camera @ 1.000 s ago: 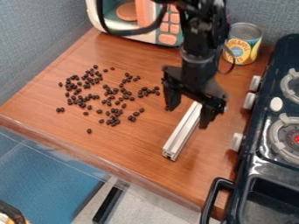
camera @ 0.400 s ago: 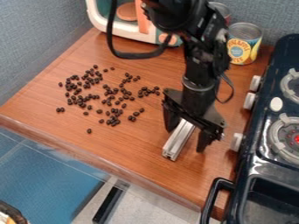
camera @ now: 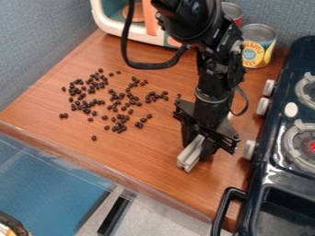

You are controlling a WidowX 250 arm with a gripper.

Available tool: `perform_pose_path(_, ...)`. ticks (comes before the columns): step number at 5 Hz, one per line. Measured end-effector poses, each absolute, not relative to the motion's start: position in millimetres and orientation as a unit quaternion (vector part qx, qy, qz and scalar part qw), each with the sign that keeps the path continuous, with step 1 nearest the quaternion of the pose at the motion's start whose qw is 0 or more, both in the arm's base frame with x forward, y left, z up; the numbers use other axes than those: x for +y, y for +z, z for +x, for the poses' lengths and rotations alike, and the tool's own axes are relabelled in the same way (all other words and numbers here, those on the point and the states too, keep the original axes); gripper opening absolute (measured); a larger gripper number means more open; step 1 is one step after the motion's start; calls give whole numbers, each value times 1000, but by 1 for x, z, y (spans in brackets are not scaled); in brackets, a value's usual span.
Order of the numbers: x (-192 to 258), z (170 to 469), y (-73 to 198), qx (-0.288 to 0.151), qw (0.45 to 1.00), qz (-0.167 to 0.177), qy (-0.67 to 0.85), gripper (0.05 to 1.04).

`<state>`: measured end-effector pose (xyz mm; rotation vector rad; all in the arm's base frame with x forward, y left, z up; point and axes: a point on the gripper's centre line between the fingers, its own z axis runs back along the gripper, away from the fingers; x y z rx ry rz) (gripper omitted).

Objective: Sweep into pile

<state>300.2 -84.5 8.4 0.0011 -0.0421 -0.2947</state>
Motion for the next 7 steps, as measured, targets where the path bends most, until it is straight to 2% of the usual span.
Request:
perform_pose_path(2,-55,314,7,-16,994,-6,-112,390)
perform_pose_path(4,-34,312,4,-20,993,-3,-112,390)
perform_pose_path(6,24,317,2,-35,994,6,-103,389)
perform_pose_path(7,51,314,1,-25,996,1,-84,389)
